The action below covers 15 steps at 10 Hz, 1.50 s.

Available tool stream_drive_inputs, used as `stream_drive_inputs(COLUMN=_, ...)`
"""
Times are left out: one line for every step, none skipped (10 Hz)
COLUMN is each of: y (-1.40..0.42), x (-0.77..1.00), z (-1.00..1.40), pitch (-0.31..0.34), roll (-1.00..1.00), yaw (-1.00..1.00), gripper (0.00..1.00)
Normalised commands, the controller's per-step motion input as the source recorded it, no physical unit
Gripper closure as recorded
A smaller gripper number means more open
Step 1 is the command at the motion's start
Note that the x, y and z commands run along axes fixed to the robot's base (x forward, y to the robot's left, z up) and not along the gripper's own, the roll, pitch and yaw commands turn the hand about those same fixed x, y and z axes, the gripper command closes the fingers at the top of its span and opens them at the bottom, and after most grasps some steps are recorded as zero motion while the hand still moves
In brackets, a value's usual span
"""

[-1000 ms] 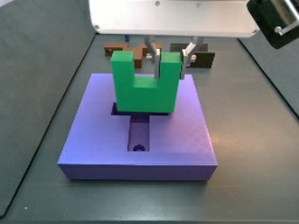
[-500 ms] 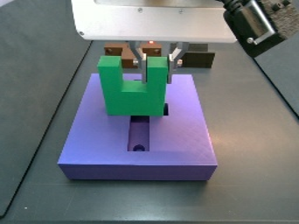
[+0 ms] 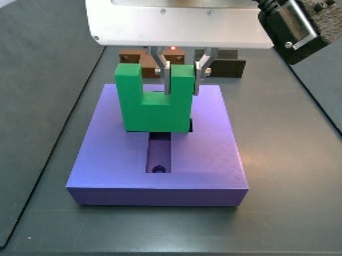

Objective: Pick up the green object. Move up. Move to above the board. Insert the green object.
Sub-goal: Insert the green object.

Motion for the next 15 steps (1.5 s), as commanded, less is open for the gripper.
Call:
stream_drive_inputs(y=0.0, x=0.0, z=-0.21, pitch=0.0, roll=0.04, yaw=0.0, gripper=1.0)
stream_drive_inputs(y=0.0, x=0.18, z=-0.16, pitch=0.023, roll=0.09, yaw=0.0, gripper=1.0)
stream_drive_inputs(y=0.0, x=0.39, z=-0.1, pitch=0.044, roll=0.1, yaw=-0.03, gripper=1.0)
stream_drive_inputs(y=0.0, x=0.33, z=-0.14, pitch=0.017, roll=0.07, yaw=-0.02, gripper=1.0)
stream_drive_inputs(y=0.0, x=0.13, z=-0.28, pitch=0.0, roll=0.06, yaw=0.0, gripper=1.0)
stream_drive_inputs(y=0.05, x=0.0, z=-0.31, pitch=0.011, roll=0.03, yaw=0.0, gripper=1.0)
stream_drive_inputs(y=0.0, x=-0.04, z=-0.34, pitch=0.029, roll=0.08, yaw=-0.05, gripper=1.0)
stream_drive_inputs(y=0.0, x=-0.05, z=-0.53, pitch=0.034, roll=0.1, yaw=-0.04, gripper=1.0)
stream_drive_inputs(y=0.0, x=0.0, z=-0.81, pitch=0.064, roll=0.15, yaw=-0.03, gripper=1.0)
stream_drive_inputs(y=0.0, x=0.0, z=-0.83, pitch=0.079, roll=0.16, yaw=-0.05, gripper=1.0)
stream_drive_inputs(y=0.0, x=0.0, z=-0.83, pitch=0.084, roll=0.16, yaw=-0.06, gripper=1.0)
stream_drive_inputs(y=0.0, x=0.0, z=-0.72, pitch=0.081, roll=0.12, yaw=-0.08, gripper=1.0)
stream_drive_inputs(y=0.0, x=0.0, z=-0.44, pitch=0.019, roll=0.02, yaw=-0.07, gripper=1.0)
stream_drive_inputs(y=0.0, x=0.01, z=-0.12, pitch=0.0, roll=0.0, yaw=0.0, gripper=1.0)
stream_drive_inputs(y=0.0, x=0.0, z=0.0, pitch=0.0, roll=0.0, yaw=0.0, gripper=1.0)
